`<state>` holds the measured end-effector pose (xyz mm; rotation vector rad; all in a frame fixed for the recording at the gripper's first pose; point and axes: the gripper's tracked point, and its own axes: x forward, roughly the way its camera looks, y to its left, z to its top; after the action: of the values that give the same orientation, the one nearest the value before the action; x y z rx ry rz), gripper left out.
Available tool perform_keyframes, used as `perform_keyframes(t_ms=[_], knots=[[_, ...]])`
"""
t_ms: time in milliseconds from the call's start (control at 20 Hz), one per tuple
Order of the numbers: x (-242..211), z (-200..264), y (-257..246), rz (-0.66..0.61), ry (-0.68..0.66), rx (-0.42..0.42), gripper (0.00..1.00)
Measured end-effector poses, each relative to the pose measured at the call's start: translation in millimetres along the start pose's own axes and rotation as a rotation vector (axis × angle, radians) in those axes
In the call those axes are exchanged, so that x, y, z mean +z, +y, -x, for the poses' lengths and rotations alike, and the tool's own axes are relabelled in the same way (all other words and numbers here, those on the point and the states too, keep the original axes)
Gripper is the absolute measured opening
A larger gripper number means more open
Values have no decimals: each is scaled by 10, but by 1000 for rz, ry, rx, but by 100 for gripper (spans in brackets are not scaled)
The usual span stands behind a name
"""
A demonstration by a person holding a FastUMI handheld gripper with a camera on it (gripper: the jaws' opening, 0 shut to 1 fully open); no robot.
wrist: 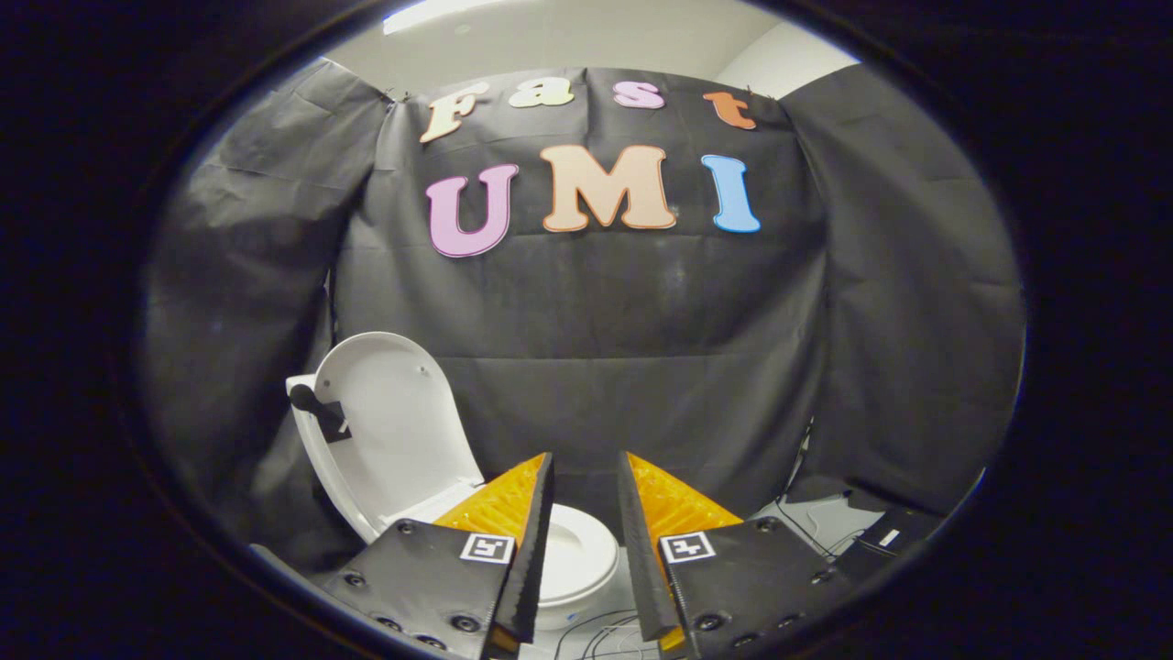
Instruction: Open the toilet lid.
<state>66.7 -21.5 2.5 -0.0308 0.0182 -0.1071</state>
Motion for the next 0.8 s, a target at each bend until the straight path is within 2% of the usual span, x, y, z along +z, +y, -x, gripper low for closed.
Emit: perform_keyframes(t_ms=[300,500,800], knots=[[-200,57,107,-13,74,65,45],[-322,310,145,-34,131,109,45],[-14,612,124,-16,-30,114,45]])
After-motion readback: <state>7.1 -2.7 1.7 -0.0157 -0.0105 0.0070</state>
